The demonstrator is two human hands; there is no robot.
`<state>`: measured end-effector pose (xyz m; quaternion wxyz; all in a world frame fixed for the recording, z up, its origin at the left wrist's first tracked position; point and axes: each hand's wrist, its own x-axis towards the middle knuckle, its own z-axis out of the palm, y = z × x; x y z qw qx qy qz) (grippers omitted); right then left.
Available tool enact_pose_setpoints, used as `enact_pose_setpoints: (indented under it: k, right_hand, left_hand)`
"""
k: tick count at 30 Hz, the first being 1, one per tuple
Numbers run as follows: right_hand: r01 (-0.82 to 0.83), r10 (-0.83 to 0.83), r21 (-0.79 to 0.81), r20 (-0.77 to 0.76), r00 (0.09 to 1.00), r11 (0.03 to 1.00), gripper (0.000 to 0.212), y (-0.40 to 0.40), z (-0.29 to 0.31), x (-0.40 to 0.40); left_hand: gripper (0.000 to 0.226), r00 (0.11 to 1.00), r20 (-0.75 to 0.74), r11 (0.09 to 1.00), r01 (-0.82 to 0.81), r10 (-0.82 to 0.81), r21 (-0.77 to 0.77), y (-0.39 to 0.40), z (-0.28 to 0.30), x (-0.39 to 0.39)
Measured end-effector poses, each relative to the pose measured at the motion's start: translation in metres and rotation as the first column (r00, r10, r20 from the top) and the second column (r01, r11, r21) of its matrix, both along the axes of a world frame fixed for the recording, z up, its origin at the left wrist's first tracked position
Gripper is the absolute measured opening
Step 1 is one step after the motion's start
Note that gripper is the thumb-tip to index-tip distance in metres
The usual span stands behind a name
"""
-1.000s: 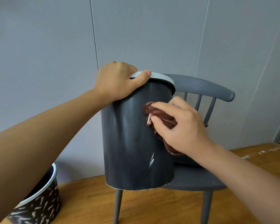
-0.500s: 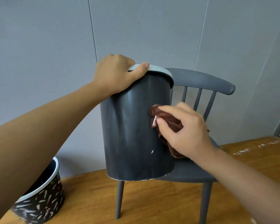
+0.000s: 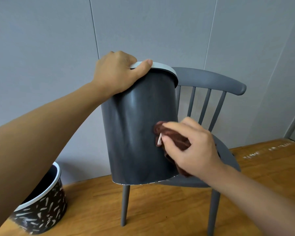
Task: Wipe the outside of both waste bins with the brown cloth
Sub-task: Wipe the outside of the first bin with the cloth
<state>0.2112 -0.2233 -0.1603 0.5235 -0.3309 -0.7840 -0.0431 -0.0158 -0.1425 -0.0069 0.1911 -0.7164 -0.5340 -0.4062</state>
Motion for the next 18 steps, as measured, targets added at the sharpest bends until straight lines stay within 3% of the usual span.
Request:
enact_pose_setpoints:
  k: [3, 6, 8, 13, 15, 18]
  right_hand:
    - [-0.114, 0.107, 0.026, 0.191, 0.976, 0.993, 0.027, -0.024, -0.026, 0.007]
    - [-0.134, 0.108, 0.056, 0.331, 0.937, 0.989, 0.021, -0.031, -0.024, 0.010]
    - [-0.109, 0.073, 0.090, 0.335, 0.939, 0.990, 0.024, -0.024, -0.006, 0.003]
    - [0.072, -0.084, 0.092, 0.133, 0.988, 0.993, 0.033, 0.008, 0.056, -0.017]
    - [0.084, -0.104, 0.116, 0.177, 0.979, 0.990, 0.031, 0.008, 0.057, -0.016]
    - [-0.033, -0.034, 0.172, 0.371, 0.928, 0.985, 0.030, -0.015, 0.026, -0.008]
  left_hand:
    - [0.064, 1.000, 0.018, 1.000, 0.004, -0.004, -0.018, 0.003, 0.000, -0.002]
    - [0.064, 1.000, 0.005, 1.000, 0.014, -0.014, -0.007, 0.001, 0.000, -0.001]
    - [0.065, 0.999, -0.019, 1.000, 0.027, -0.027, 0.010, -0.002, -0.001, 0.002]
    - [0.067, 0.998, -0.061, 0.999, 0.036, -0.034, 0.031, -0.008, 0.001, 0.012]
    - [0.068, 0.997, -0.063, 0.999, 0.037, -0.035, 0.032, -0.007, 0.001, 0.013]
    - [0.068, 0.998, -0.059, 0.999, 0.032, -0.030, 0.020, -0.003, 0.002, 0.012]
